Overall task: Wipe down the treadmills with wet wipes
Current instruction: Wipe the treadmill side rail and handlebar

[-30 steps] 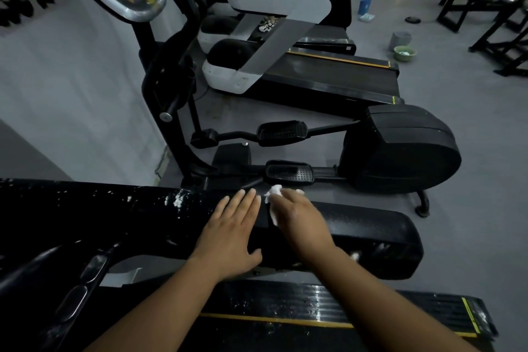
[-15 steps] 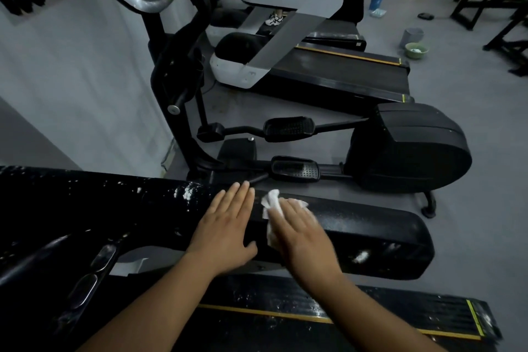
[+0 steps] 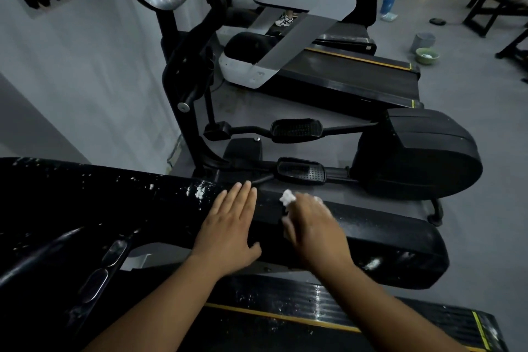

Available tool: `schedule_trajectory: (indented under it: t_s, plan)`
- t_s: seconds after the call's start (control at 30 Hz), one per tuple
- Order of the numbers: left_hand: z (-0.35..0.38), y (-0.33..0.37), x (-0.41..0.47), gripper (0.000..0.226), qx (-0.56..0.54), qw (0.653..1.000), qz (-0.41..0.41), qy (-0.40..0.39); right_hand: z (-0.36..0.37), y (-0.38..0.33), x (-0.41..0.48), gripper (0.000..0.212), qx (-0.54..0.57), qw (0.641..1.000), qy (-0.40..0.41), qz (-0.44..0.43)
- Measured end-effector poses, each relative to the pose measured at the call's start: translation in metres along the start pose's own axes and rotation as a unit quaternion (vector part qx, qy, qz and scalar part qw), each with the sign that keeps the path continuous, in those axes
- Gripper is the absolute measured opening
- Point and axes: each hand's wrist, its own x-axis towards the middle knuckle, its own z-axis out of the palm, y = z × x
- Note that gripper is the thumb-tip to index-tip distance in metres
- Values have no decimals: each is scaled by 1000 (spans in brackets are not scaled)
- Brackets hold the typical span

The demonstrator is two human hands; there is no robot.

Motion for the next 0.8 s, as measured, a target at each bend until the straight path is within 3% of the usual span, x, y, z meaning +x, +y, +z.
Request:
schedule_trajectory:
  t_s: [0.1, 0.27, 0.37, 0.47, 0.63, 0.8]
  plan:
    - [-3, 0, 0, 106, 4, 1000, 7, -14, 11, -17, 35, 32, -5, 999, 25, 39]
    - [-4, -9, -2, 105, 9, 1000, -4, -20, 22, -25, -10, 54, -59, 993, -25, -96]
    - [-2, -12, -3, 106, 9, 1000, -5, -6, 11, -3, -2, 54, -77, 995, -22, -58]
    - [-1, -10, -4, 107, 7, 1000, -1, -11, 16, -26, 31, 55, -76, 997, -25, 2]
    - [0, -14, -4, 105, -3, 1000, 8, 3, 21, -24, -8, 61, -93, 987, -78, -103]
    - [9, -14, -10, 103, -1, 1000, -11, 15, 16, -22, 40, 60, -74, 996, -54, 19]
